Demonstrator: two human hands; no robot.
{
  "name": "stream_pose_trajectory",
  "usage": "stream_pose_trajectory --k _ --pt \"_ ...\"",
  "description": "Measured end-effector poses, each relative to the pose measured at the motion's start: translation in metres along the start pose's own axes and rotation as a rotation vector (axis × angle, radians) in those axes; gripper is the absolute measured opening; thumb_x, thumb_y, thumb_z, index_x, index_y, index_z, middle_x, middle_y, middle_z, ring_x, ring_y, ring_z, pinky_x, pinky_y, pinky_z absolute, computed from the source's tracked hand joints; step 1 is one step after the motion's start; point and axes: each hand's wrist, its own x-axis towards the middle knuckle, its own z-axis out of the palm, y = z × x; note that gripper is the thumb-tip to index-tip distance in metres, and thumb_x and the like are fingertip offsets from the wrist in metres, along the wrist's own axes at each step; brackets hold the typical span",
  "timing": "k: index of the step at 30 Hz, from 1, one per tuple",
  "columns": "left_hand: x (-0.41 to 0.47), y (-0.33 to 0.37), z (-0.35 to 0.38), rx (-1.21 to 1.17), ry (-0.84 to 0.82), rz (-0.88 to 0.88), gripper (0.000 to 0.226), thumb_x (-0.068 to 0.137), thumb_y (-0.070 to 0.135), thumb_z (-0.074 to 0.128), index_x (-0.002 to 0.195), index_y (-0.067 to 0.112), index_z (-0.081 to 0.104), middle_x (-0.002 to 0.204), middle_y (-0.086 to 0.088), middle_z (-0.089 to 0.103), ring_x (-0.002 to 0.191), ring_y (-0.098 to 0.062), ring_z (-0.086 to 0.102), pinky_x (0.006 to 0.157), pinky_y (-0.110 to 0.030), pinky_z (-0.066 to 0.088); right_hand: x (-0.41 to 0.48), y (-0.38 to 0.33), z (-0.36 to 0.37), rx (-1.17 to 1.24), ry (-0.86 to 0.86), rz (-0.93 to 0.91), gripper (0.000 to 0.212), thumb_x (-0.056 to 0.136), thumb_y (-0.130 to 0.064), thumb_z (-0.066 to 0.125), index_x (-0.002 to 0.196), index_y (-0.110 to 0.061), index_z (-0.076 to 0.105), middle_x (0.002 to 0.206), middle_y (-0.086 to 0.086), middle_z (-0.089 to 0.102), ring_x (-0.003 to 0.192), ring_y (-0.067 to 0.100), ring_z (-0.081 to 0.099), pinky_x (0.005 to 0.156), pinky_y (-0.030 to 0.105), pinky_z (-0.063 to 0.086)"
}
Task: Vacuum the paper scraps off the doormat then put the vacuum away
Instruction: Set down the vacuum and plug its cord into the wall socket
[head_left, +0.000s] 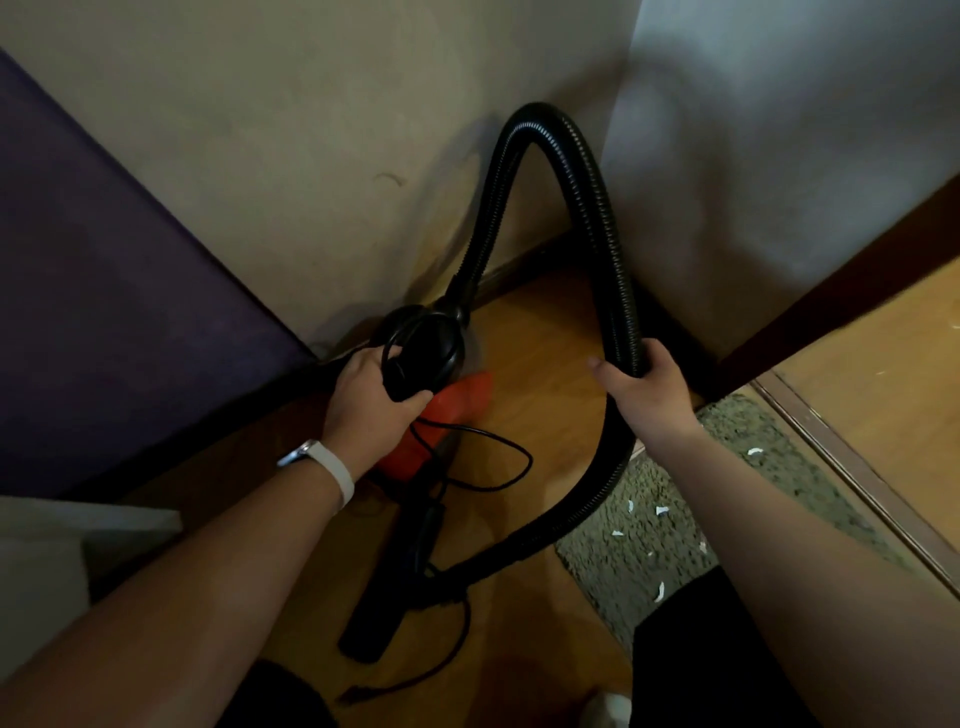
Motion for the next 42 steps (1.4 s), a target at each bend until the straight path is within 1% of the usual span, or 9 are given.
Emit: stream_pose_trajectory --k 9,13,16,21,24,30,32,36,42 --pt "-0.028 -0.031 -0.028 -0.043 -0.114 -0.065 0.072 0.083 0.030 0.076 0.145 0.019 0.042 0.148 -0.001 0.040 0.135 -0.019 0.040 0.111 -0.037 0.037 -0.044 -0.017 0.013 -0.202 0.131 -0.335 0.065 0.085 -0.038 0.074 0.137 -0.016 0.042 0.126 -0.003 0.044 0.102 -0.006 0.047 0.091 0.012 0.040" --pt "-0.048 -0.052 -0.037 -0.051 -0.109 -0.115 0.059 0.086 0.029 0.073 0.139 0.019 0.049 0.138 0.000 0.046 0.125 -0.017 0.046 0.102 -0.030 0.040 -0.058 -0.026 0.032 -0.413 0.251 -0.729 0.047 0.085 -0.025 0.071 0.125 -0.006 0.055 0.130 0.013 0.045 0.119 0.021 0.042 0.099 0.021 0.032" --pt "-0.069 -0.071 -0.036 -0.068 -0.163 -0.201 0.045 0.090 0.024 0.069 0.132 0.017 0.054 0.126 0.001 0.052 0.115 -0.013 0.050 0.092 -0.028 0.043 -0.061 -0.023 0.062 -0.502 0.172 -0.965 0.031 0.082 -0.018 0.068 0.108 -0.002 0.063 0.113 0.017 0.055 0.107 0.028 0.049 0.092 0.029 0.038" --pt "-0.115 -0.114 -0.018 -0.103 -0.334 -0.402 0.027 0.095 0.028 0.062 0.121 0.021 0.058 0.108 0.005 0.061 0.100 -0.013 0.059 0.075 -0.026 0.049 -0.065 -0.005 0.115 -0.715 -0.268 -0.940 0.023 0.083 -0.015 0.071 0.104 -0.009 0.066 0.100 0.008 0.058 0.093 0.029 0.056 0.076 0.032 0.045" --pt "-0.142 -0.132 -0.004 -0.094 -0.415 -0.491 0.017 0.097 0.029 0.058 0.113 0.022 0.058 0.105 0.005 0.062 0.093 -0.014 0.060 0.072 -0.027 0.049 -0.065 -0.002 0.139 -0.737 -0.373 -0.882 0.029 0.084 -0.025 0.069 0.110 -0.013 0.065 0.110 0.007 0.057 0.103 0.028 0.055 0.082 0.027 0.040" --pt "-0.213 -0.167 0.046 -0.006 -0.583 -0.559 0.008 0.093 0.031 0.061 0.093 0.024 0.064 0.092 -0.001 0.069 0.083 -0.020 0.066 0.075 -0.037 0.054 -0.053 0.006 0.182 -0.862 -0.573 -0.830 0.036 0.080 -0.030 0.066 0.110 -0.010 0.062 0.106 0.009 0.057 0.101 0.032 0.058 0.081 0.043 0.052" --pt "-0.232 -0.179 0.066 0.011 -0.629 -0.576 0.005 0.092 0.032 0.063 0.095 0.028 0.062 0.101 0.001 0.068 0.090 -0.018 0.065 0.080 -0.035 0.053 -0.054 0.015 0.197 -0.977 -0.629 -0.858 0.041 0.080 -0.032 0.065 0.114 -0.010 0.060 0.107 0.011 0.056 0.103 0.036 0.057 0.080 0.043 0.052" --pt "-0.255 -0.204 0.101 0.129 -0.650 -0.567 0.043 0.093 0.038 0.061 0.133 0.024 0.054 0.143 0.000 0.045 0.124 -0.022 0.049 0.097 -0.030 0.043 -0.045 0.033 0.215 -1.192 -0.631 -0.911 0.047 0.086 -0.032 0.063 0.127 -0.012 0.053 0.119 0.012 0.050 0.112 0.035 0.050 0.080 0.042 0.048" --pt "-0.270 -0.238 0.130 0.478 -0.713 -0.329 0.039 0.091 0.045 0.057 0.125 0.027 0.053 0.141 -0.001 0.040 0.132 -0.024 0.036 0.104 -0.037 0.032 -0.028 0.063 0.214 -1.349 -0.688 -0.949 0.047 0.091 -0.034 0.060 0.132 -0.014 0.051 0.131 0.012 0.045 0.118 0.035 0.046 0.087 0.041 0.044"
